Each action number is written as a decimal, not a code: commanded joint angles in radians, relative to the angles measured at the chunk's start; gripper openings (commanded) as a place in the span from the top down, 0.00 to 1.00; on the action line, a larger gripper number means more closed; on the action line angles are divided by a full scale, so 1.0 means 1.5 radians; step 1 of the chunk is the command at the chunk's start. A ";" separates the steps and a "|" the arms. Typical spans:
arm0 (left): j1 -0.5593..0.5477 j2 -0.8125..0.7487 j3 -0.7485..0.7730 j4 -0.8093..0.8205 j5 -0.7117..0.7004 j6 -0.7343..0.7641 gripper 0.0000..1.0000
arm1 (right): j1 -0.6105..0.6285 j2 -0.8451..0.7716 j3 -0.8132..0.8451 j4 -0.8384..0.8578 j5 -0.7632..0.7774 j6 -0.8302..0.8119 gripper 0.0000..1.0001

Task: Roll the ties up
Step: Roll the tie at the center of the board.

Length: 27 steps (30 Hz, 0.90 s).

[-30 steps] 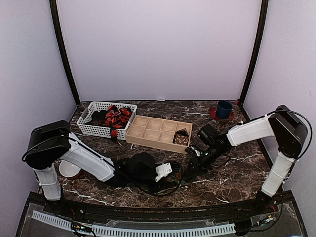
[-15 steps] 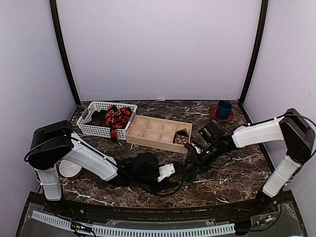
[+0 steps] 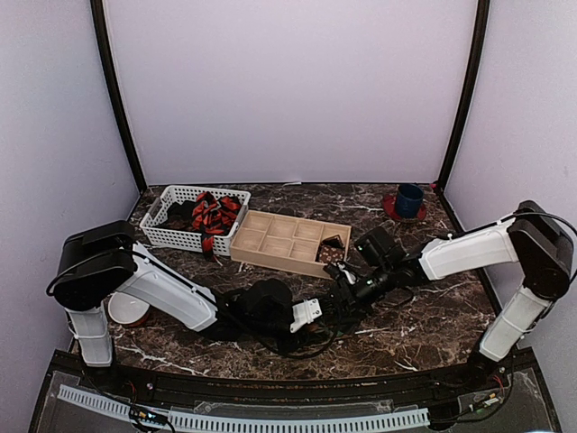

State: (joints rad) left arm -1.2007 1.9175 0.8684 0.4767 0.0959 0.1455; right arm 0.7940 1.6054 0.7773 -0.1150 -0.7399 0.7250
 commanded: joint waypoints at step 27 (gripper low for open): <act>0.000 -0.092 -0.092 0.074 -0.004 -0.169 0.01 | -0.020 0.052 -0.056 -0.051 0.108 -0.101 1.00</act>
State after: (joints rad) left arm -1.2007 1.8069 0.7631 0.4950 0.1131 -0.0147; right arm 0.7841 1.6501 0.7418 -0.0742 -0.7086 0.6415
